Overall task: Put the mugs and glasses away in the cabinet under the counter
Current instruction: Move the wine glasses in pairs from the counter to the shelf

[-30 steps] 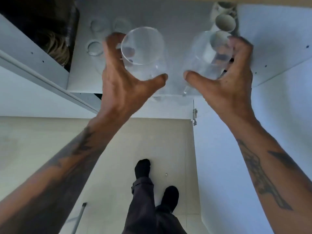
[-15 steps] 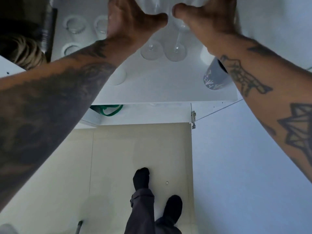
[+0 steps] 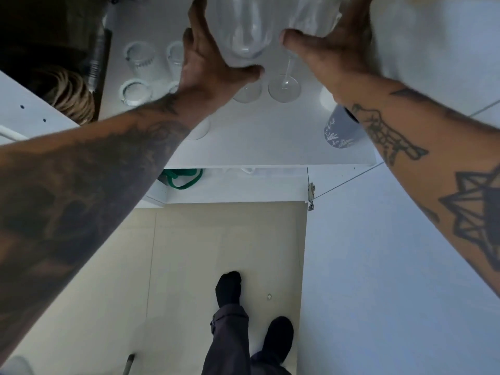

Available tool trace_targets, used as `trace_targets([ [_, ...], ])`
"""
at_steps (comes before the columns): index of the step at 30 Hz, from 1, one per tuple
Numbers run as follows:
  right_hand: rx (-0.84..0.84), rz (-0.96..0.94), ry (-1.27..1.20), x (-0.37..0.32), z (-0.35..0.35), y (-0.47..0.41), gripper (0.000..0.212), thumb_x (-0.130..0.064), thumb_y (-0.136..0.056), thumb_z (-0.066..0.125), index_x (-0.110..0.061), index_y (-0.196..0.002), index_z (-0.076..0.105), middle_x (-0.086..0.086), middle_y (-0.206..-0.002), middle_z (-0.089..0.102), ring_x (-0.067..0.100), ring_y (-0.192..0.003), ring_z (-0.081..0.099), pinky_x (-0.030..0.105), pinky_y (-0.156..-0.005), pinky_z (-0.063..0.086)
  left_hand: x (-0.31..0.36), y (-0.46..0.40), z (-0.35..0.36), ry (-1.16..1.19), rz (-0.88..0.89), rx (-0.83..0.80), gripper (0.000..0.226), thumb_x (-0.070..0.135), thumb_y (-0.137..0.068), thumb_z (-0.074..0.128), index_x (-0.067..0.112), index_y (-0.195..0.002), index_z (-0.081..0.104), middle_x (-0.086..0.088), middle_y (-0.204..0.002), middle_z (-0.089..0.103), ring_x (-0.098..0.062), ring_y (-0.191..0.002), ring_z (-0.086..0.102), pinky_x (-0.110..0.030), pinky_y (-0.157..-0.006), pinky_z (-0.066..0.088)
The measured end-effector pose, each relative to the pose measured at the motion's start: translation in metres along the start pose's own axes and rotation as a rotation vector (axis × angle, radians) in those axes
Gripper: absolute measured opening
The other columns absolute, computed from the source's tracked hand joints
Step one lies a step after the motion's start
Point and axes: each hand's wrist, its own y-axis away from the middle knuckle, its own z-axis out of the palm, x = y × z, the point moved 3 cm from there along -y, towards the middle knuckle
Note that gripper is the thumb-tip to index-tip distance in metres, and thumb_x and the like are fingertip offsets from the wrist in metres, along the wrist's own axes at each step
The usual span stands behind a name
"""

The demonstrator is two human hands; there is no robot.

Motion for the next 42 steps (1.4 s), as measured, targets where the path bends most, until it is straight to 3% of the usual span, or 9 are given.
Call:
trace_targets([
  [4, -0.025, 0.069, 0.038, 0.002, -0.016, 0.040, 0.088, -0.050, -0.075, 0.075, -0.006, -0.141, 0.038, 0.009, -0.143, 0.047, 0.018, -0.133, 0.044, 0.002, -0.093, 0.026, -0.005, 0.047, -0.022, 0.030, -0.044, -0.028, 0.112, 0.041, -0.068, 0.087, 0.015, -0.156, 0.022, -0.012, -0.152, 0.036, -0.030, -0.131, 0.049, -0.030, -0.101, 0.046],
  [8, -0.137, 0.116, -0.086, -0.016, -0.052, 0.102, 0.089, -0.038, -0.076, 0.080, -0.004, -0.144, 0.033, 0.009, -0.146, 0.042, 0.023, -0.138, 0.039, 0.033, -0.114, 0.032, 0.015, 0.120, -0.061, 0.018, -0.069, -0.094, 0.074, 0.032, -0.083, 0.080, 0.015, -0.145, 0.044, -0.011, -0.143, 0.044, -0.027, -0.124, 0.055, -0.046, -0.098, 0.054],
  [12, -0.366, 0.171, -0.166, -0.034, -0.086, 0.182, 0.086, -0.028, -0.085, 0.074, -0.026, -0.152, 0.021, -0.011, -0.158, 0.026, 0.004, -0.145, 0.028, 0.030, -0.118, 0.032, 0.044, 0.192, -0.114, 0.010, -0.013, -0.073, 0.028, 0.015, -0.081, 0.081, 0.021, -0.107, 0.073, 0.002, -0.120, 0.063, -0.007, -0.101, 0.066, -0.027, -0.081, 0.061],
  [17, -0.589, 0.143, -0.513, -0.090, -0.121, 0.139, 0.045, -0.006, -0.105, 0.033, 0.014, -0.145, 0.026, 0.023, -0.159, 0.022, 0.034, -0.148, 0.024, 0.035, -0.116, 0.020, 0.075, 0.163, -0.178, 0.204, -0.063, -0.188, 0.009, -0.010, -0.094, 0.056, -0.009, -0.094, 0.065, -0.027, -0.086, 0.074, -0.013, -0.067, 0.072, -0.015, -0.068, 0.055],
  [20, -0.543, 0.194, -0.597, -0.135, -0.151, 0.106, 0.037, -0.003, -0.103, 0.038, 0.016, -0.134, 0.044, 0.030, -0.148, 0.039, 0.045, -0.134, 0.040, 0.043, -0.110, 0.027, 0.108, 0.113, -0.227, 0.246, 0.022, -0.030, 0.040, -0.022, -0.097, 0.037, -0.007, -0.088, 0.072, -0.015, -0.070, 0.076, -0.010, -0.065, 0.072, -0.014, -0.069, 0.054],
  [24, -0.465, 0.065, -0.502, -0.186, -0.182, 0.059, 0.031, -0.023, -0.086, 0.070, -0.011, -0.113, 0.063, 0.023, -0.127, 0.060, 0.031, -0.094, 0.060, 0.043, -0.086, 0.046, 0.168, 0.048, -0.264, 0.156, 0.374, 0.495, 0.013, 0.031, -0.078, 0.066, 0.022, -0.081, 0.074, 0.002, -0.092, 0.073, -0.008, -0.076, 0.067, -0.020, -0.065, 0.053],
  [27, -0.023, -0.351, -0.332, -0.220, -0.195, 0.015, 0.065, -0.035, -0.072, 0.082, -0.028, -0.128, 0.049, -0.011, -0.123, 0.060, 0.006, -0.096, 0.067, 0.024, -0.073, 0.057, 0.187, -0.017, -0.274, 0.259, 0.345, 0.445, 0.050, 0.047, -0.072, 0.071, 0.028, -0.117, 0.063, 0.015, -0.121, 0.060, -0.012, -0.111, 0.061, -0.020, -0.078, 0.054],
  [32, -0.014, -0.367, -0.371, -0.251, -0.177, -0.059, 0.095, -0.043, -0.071, 0.082, -0.043, -0.143, 0.021, -0.018, -0.149, 0.031, 0.004, -0.127, 0.046, 0.031, -0.099, 0.048, 0.197, -0.089, -0.257, 0.267, 0.247, 0.250, 0.108, 0.070, -0.055, 0.077, 0.042, -0.148, 0.027, 0.021, -0.146, 0.036, -0.003, -0.132, 0.043, -0.029, -0.099, 0.048],
  [42, -0.062, -0.357, -0.408, -0.247, -0.137, -0.085, 0.100, -0.046, -0.065, 0.084, -0.055, -0.139, 0.017, -0.016, -0.137, 0.045, 0.007, -0.123, 0.053, 0.018, -0.089, 0.044, 0.194, -0.112, -0.236, 0.452, 0.275, 0.198, 0.100, 0.057, -0.054, 0.086, 0.055, -0.137, 0.030, 0.011, -0.126, 0.054, -0.004, -0.109, 0.064, -0.014, -0.066, 0.058],
])
